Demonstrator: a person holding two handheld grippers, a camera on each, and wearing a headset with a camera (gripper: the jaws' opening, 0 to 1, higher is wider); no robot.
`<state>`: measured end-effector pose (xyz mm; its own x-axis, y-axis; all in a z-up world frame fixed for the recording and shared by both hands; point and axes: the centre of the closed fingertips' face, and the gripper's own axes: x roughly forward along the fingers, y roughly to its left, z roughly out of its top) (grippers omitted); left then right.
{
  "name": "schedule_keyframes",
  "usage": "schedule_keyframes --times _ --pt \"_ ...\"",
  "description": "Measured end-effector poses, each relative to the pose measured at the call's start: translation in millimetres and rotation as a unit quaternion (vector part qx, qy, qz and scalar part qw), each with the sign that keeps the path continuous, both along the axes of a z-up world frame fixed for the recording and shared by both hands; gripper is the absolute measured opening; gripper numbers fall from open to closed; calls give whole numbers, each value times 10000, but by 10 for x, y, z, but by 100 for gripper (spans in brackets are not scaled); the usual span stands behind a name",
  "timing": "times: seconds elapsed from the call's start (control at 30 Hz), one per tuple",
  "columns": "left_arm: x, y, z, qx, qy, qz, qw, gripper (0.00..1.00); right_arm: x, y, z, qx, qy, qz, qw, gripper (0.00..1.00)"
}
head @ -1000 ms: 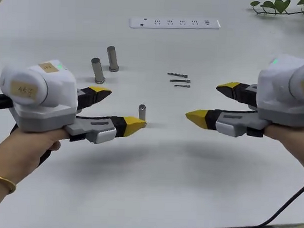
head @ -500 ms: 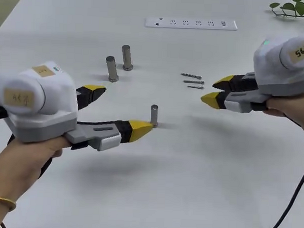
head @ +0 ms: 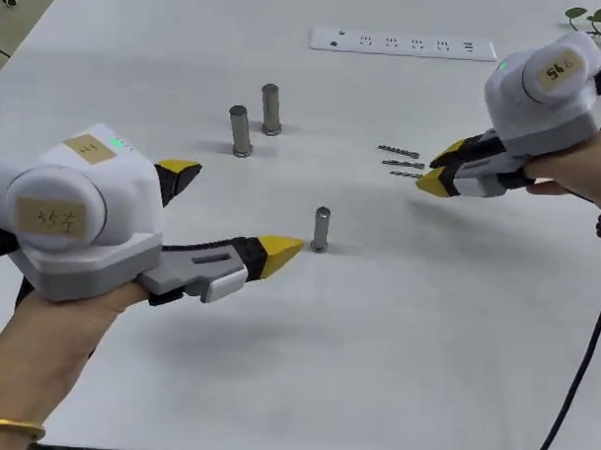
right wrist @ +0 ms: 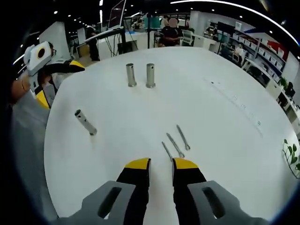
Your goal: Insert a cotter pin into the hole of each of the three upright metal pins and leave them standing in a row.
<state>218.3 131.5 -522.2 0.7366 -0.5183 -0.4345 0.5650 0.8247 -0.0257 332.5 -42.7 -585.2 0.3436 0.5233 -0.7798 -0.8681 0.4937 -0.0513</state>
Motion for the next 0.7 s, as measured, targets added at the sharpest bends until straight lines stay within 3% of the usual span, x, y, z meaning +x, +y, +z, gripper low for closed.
schedule_keyframes --times 0.1,0.33,0.47,0.7 --pt "-45 9 -48 15 78 22 10000 77 35 15 -46 -94 27 77 9999 12" --pt "-139 15 -96 256 73 -77 9996 76 138 15 -132 -137 92 12 9999 8" --pt "-138 45 -115 143 142 -11 9998 76 167 26 -177 -146 160 0 9998 7" --pt "-116 69 -100 160 128 26 9998 76 174 25 -270 -248 325 55 9992 6"
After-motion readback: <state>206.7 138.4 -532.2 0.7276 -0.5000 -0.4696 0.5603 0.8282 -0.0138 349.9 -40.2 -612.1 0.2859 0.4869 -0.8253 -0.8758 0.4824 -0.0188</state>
